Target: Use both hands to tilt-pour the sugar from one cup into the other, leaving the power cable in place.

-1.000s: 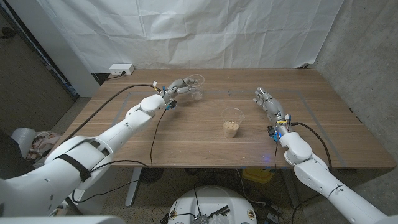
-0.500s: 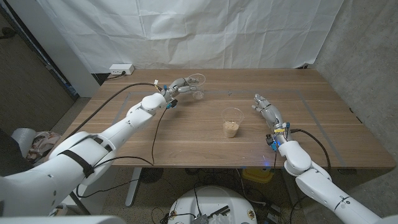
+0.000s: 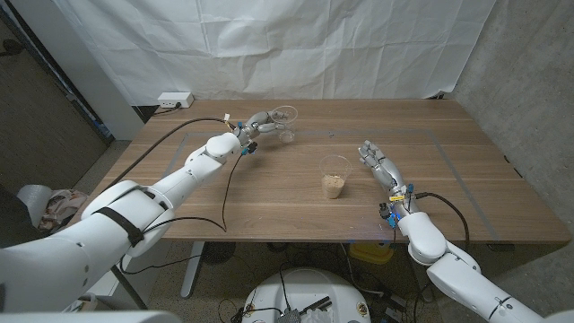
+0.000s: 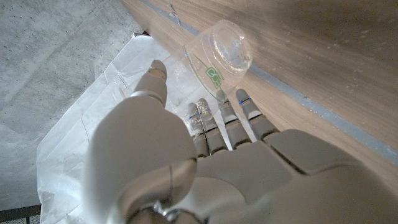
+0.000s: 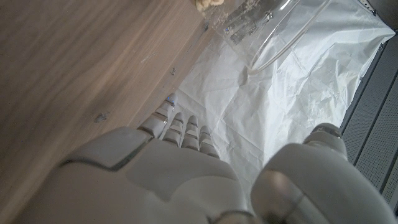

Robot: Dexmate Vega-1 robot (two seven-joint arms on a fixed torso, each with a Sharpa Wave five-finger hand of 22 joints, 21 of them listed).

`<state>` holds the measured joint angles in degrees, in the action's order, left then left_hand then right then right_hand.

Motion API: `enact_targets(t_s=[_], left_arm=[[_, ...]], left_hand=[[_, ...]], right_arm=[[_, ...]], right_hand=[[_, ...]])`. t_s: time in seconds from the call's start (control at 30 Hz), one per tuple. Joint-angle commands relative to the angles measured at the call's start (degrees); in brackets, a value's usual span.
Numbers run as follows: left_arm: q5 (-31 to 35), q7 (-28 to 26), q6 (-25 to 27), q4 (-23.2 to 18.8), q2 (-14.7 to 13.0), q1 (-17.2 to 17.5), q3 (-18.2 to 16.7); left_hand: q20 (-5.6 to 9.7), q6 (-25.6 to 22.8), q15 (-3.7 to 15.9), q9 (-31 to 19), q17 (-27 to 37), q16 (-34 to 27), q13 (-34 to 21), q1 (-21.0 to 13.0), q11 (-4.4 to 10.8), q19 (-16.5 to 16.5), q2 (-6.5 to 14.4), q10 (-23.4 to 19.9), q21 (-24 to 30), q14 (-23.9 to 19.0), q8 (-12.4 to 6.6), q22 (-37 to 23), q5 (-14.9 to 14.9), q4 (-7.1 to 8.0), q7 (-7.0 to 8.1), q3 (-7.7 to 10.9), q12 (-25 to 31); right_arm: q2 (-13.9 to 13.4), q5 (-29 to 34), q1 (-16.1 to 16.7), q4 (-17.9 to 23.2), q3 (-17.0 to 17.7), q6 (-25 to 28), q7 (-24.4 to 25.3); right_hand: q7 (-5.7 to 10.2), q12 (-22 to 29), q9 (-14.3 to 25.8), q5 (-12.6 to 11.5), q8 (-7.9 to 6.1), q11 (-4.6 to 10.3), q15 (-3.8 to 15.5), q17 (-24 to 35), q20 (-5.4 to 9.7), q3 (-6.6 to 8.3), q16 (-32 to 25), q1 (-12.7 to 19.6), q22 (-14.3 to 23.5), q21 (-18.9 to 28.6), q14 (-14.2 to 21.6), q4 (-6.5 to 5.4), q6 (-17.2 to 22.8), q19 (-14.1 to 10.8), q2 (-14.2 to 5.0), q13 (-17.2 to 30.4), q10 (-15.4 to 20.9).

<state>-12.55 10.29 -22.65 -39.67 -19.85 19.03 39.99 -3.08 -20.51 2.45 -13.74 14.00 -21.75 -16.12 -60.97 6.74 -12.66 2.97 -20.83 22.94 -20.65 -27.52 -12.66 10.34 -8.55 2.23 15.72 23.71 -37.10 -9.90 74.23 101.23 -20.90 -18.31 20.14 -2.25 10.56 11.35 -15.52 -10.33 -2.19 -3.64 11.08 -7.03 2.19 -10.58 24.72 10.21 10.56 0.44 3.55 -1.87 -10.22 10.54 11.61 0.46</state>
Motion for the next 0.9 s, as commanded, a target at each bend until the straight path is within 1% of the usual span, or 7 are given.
enact_targets(t_s=[0.03, 0.17, 0.3, 0.47, 0.63, 0.8, 0.9], left_arm=[[0.08, 1.46, -3.29, 7.26, 2.59, -3.22, 0.92], [0.0, 2.01, -4.42, 10.3, 3.76, -4.52, 1.28], [-0.02, 2.41, -5.21, 12.73, 4.69, -5.62, 1.69], [-0.23, 2.93, -5.47, 15.25, 5.77, -6.9, 2.15], [-0.73, 3.89, -5.6, 16.53, 6.61, -7.54, 2.52], [-1.93, 7.66, -8.07, 14.67, 5.94, -6.16, 2.31], [-2.98, 10.02, -8.34, 8.75, 3.53, -3.31, 1.62]], left_hand=[[0.43, -0.48, 3.69, -0.07, 0.22, -0.38, -0.42, -0.3, 0.21, 0.14, 0.33, -0.4, 0.45, 0.25, -0.47, -0.23, 0.05, 0.03, -0.26, -0.31, -0.06], [0.43, -0.52, 3.8, -0.07, 0.23, -0.44, -0.55, -0.34, 0.36, 0.19, 0.34, -0.61, 0.51, 0.27, -0.51, -0.24, 0.06, 0.01, -0.2, -0.41, -0.02], [0.48, -0.6, 3.7, -0.05, 0.28, -0.53, -0.68, -0.33, 0.36, 0.15, 0.5, -0.7, 0.6, 0.28, -0.55, -0.24, 0.08, 0.08, -0.22, -0.49, -0.03], [0.5, -0.64, 3.71, -0.04, 0.3, -0.64, -0.83, -0.36, 0.17, 0.18, 0.57, -0.81, 0.69, 0.22, -0.59, -0.25, 0.08, 0.08, -0.21, -0.6, -0.03], [0.55, -0.76, 3.75, -0.03, 0.32, -0.73, -0.97, -0.41, 0.37, 0.22, 0.65, -0.98, 0.76, 0.19, -0.65, -0.26, 0.1, 0.07, -0.25, -0.69, -0.01], [0.51, -0.94, 3.65, -0.01, 0.34, -0.79, -1.11, -0.43, 0.3, 0.25, 0.71, -0.96, 0.85, 0.25, -0.74, -0.26, 0.11, 0.08, -0.29, -0.8, -0.07], [0.5, -0.77, 3.36, -0.01, 0.33, -0.73, -1.23, -0.38, 0.3, 0.26, 0.71, -1.02, 0.93, 0.53, -0.68, -0.27, 0.1, 0.11, -0.22, -0.92, -0.08]], right_arm=[[-0.92, 3.46, 2.27, 4.17, -0.47, 4.16, 2.13], [-1.77, 7.39, 2.57, 6.72, -1.05, 7.8, 3.89], [-2.21, 10.86, 2.84, 8.6, -1.86, 10.82, 5.37], [-1.44, 15.78, 2.97, 9.89, -3.15, 13.99, 8.77], [-1.41, 19.67, 3.02, 11.48, -4.19, 17.94, 10.62], [-1.23, 20.28, 2.76, 11.44, -4.72, 17.95, 11.22], [-1.64, 21.09, 2.11, 12.13, -5.8, 19.85, 9.88]], right_hand=[[-0.1, 0.14, 0.38, -0.92, -0.46, -0.17, -0.67, 0.33, -4.02, -1.3, -0.39, 0.52, 0.24, 0.34, -0.67, 0.45, -1.07, 0.14, -0.25, 0.32, -0.92], [0.05, 0.13, 0.42, -1.13, -0.52, -0.22, -0.85, 0.4, -4.63, -1.62, -0.52, 0.65, 0.27, 0.5, -0.68, 0.57, -1.34, -0.02, -0.41, 0.34, -1.36], [-0.1, 0.22, 0.46, -1.44, -0.57, -0.22, -0.73, 0.46, -3.57, -1.9, -0.71, 1.12, 0.28, 0.8, -0.6, 0.82, -1.8, -0.57, -0.71, 0.38, -1.68], [-0.06, 0.33, 0.48, -1.7, -0.67, -0.21, -0.32, 0.49, -2.49, -2.11, -0.78, 1.67, 0.27, 0.82, -0.69, 1.11, -2.04, -0.52, -0.92, 0.39, -1.84], [-0.02, 0.72, 0.51, -1.99, -1.0, -0.13, 0.57, 0.52, -2.0, -2.32, -1.03, 2.37, 0.26, 0.93, -0.32, 1.44, -1.67, -0.73, -1.17, 0.41, -1.23], [0.05, 0.89, 0.52, -2.19, -1.15, 0.03, 0.88, 0.53, -1.37, -2.54, -1.16, 2.85, 0.24, 1.05, -0.1, 1.68, -1.55, -1.01, -1.27, 0.42, -0.98], [0.14, 0.98, 0.53, -2.32, -1.22, 0.17, 1.33, 0.54, -0.84, -2.72, -1.21, 3.14, 0.23, 1.12, -0.03, 1.83, -1.51, -1.2, -1.31, 0.42, -0.85]])
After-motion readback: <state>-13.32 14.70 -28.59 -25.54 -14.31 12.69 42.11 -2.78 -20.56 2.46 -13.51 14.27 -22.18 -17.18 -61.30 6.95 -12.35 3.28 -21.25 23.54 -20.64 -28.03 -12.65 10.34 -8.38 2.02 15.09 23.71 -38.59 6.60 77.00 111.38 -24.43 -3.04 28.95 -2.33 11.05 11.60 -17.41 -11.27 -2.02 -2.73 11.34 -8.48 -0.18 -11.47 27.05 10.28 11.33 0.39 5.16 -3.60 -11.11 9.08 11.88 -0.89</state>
